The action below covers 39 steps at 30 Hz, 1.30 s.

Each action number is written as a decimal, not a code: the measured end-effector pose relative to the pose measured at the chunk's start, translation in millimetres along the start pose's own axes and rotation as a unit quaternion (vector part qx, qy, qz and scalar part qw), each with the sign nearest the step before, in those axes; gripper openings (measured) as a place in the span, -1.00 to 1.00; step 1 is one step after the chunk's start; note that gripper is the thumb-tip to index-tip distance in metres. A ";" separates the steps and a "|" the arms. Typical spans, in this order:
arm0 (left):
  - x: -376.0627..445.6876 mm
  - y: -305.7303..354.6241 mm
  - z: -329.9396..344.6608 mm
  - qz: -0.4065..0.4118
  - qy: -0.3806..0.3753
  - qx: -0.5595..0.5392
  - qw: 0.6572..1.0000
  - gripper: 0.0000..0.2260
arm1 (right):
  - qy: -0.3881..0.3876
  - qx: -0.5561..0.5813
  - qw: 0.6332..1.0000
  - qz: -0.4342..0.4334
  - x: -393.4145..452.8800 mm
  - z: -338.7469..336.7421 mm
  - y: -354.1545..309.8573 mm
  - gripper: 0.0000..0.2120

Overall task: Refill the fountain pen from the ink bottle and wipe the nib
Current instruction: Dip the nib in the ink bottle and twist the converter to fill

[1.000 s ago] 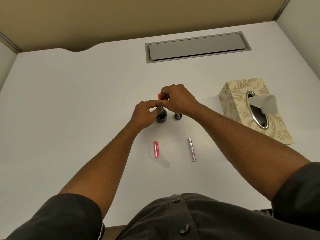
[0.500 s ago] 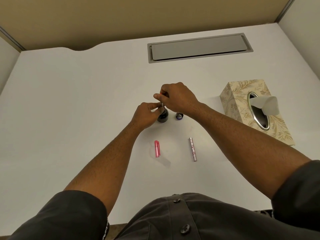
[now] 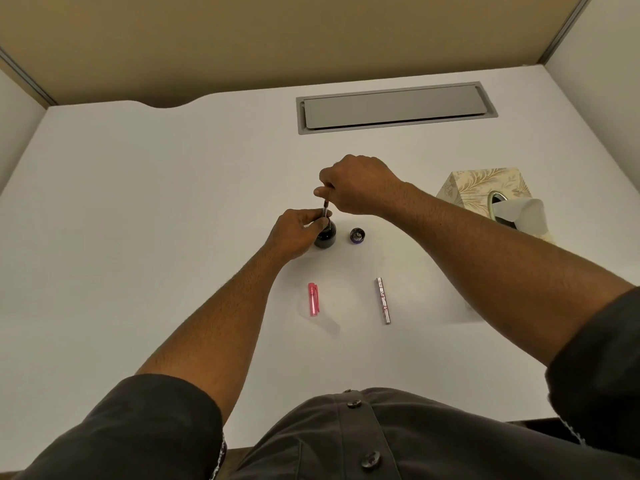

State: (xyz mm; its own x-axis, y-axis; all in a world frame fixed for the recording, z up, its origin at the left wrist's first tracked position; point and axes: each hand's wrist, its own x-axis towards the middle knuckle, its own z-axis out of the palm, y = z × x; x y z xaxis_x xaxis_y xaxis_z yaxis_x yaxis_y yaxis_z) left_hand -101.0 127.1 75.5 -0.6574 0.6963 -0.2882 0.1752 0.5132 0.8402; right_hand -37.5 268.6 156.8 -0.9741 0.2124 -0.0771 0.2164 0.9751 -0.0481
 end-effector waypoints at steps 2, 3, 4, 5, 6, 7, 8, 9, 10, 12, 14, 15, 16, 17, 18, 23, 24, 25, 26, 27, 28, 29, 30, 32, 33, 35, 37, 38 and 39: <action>0.6 -0.8 0.2 0.000 0.001 0.001 1.000 -0.78 | -0.009 0.003 1.000 0.005 0.9 -1.5 -0.8 -0.67; 0.7 -0.9 0.3 0.000 0.002 -0.001 1.000 -0.78 | -0.014 0.003 1.000 0.007 1.5 -1.6 -1.7 -0.67; 0.7 -0.9 0.4 0.000 0.002 -0.003 1.000 -0.78 | -0.018 0.003 1.000 0.007 2.4 -1.7 -2.7 -0.66; 0.5 -0.8 0.5 0.000 0.001 -0.006 1.000 -0.78 | -0.023 0.002 1.000 0.008 3.4 -1.7 -3.5 -0.64; 0.5 -0.7 0.5 0.000 0.001 -0.008 1.000 -0.78 | -0.028 0.002 1.000 0.010 4.6 -1.9 -4.0 -0.62; 0.5 -0.9 0.7 0.001 0.001 -0.009 1.000 -0.78 | -0.033 0.001 0.999 0.012 6.0 -2.0 -4.0 -0.59; 0.2 -0.9 1.0 0.002 0.001 -0.008 1.000 -0.78 | -0.038 0.000 0.999 0.014 7.2 -2.3 -3.9 -0.56; 0.0 -0.8 1.4 0.003 0.002 -0.007 1.000 -0.77 | -0.043 -0.001 0.999 0.014 8.0 -3.1 -3.8 -0.55; 0.0 -1.0 1.7 0.005 0.003 -0.007 1.000 -0.77 | -0.046 -0.001 0.999 0.014 8.8 -3.8 -3.7 -0.54; 0.4 -1.3 2.3 0.006 0.005 -0.007 1.000 -0.77 | -0.047 0.007 0.999 0.016 10.1 -5.1 -3.3 -0.52; 1.2 -2.0 2.5 0.006 0.005 -0.010 1.000 -0.77 | -0.052 0.009 0.998 0.023 11.0 -6.8 -3.5 -0.52; 1.5 -2.3 2.6 0.005 0.005 -0.011 1.000 -0.77 | -0.056 0.008 0.998 0.026 11.4 -7.1 -3.7 -0.51; 1.6 -2.6 2.7 0.005 0.004 -0.011 1.000 -0.77 | -0.059 0.006 0.998 0.028 11.7 -7.6 -3.8 -0.51; 1.6 -3.0 2.7 0.005 0.003 -0.011 1.000 -0.77 | -0.061 0.006 0.998 0.030 11.7 -8.3 -4.2 -0.50; 1.6 -3.2 2.7 0.005 0.002 -0.011 1.000 -0.77 | -0.064 0.006 0.997 0.033 11.9 -8.9 -4.5 -0.50; -0.3 -2.5 1.0 0.010 0.005 -0.010 1.000 -0.76 | -0.096 -0.022 0.995 0.021 8.9 -13.5 -4.8 -0.61; -0.5 -2.6 1.1 0.011 0.005 -0.010 1.000 -0.76 | -0.104 -0.017 0.994 0.011 7.2 -14.3 -4.1 -0.66; -0.6 -2.7 1.5 0.010 0.005 -0.010 1.000 -0.76 | -0.109 -0.006 0.994 0.001 5.8 -14.4 -3.3 -0.71; -0.5 -2.9 1.8 0.010 0.005 -0.009 1.000 -0.76 | -0.113 0.004 0.994 -0.007 4.6 -14.3 -2.3 -0.74; 0.0 -3.3 2.0 0.009 0.006 -0.010 1.000 -0.76 | -0.115 0.010 0.993 -0.012 3.6 -14.2 -1.4 -0.77; 0.7 -3.7 2.2 0.009 0.007 -0.011 1.000 -0.77 | -0.116 0.013 0.993 -0.015 3.2 -13.9 -0.2 -0.80; 1.1 -4.1 2.3 0.008 0.007 -0.012 1.000 -0.77 | -0.116 0.013 0.993 -0.016 2.8 -13.8 0.7 -0.81; 1.4 -4.6 2.6 0.007 0.006 -0.015 1.000 -0.77 | -0.116 0.013 0.993 -0.014 2.6 -13.8 1.6 -0.82; 1.5 -5.2 3.1 0.007 0.007 -0.019 1.000 -0.77 | -0.110 0.015 0.994 -0.011 2.2 -14.0 2.9 -0.82; 1.6 -5.5 3.4 0.007 0.008 -0.020 1.000 -0.76 | -0.109 0.021 0.994 -0.012 2.0 -14.0 3.0 -0.81; 2.0 -5.4 4.2 0.006 0.010 -0.018 1.000 -0.76 | -0.108 0.035 0.993 -0.017 2.0 -13.1 2.5 -0.80; 2.5 -5.7 4.5 0.005 0.011 -0.017 1.000 -0.76 | -0.098 0.033 0.994 -0.020 2.9 -10.8 2.2 -0.83; 2.7 -5.7 4.4 0.004 0.012 -0.018 1.000 -0.76 | -0.092 0.027 0.995 -0.021 3.4 -9.7 2.4 -0.84; 2.7 -5.7 4.4 0.003 0.012 -0.018 1.000 -0.76 | -0.089 0.021 0.996 -0.021 3.7 -8.5 2.6 -0.85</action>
State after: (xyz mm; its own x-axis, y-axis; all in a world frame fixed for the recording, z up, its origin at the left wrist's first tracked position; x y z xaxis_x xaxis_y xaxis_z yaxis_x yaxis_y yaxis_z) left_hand -100.6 128.3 67.8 -0.6735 0.6871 -0.2725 0.1530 0.4903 0.8580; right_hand -41.1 272.4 164.8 -0.9564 0.1535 -0.2484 0.1819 0.9786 -0.0958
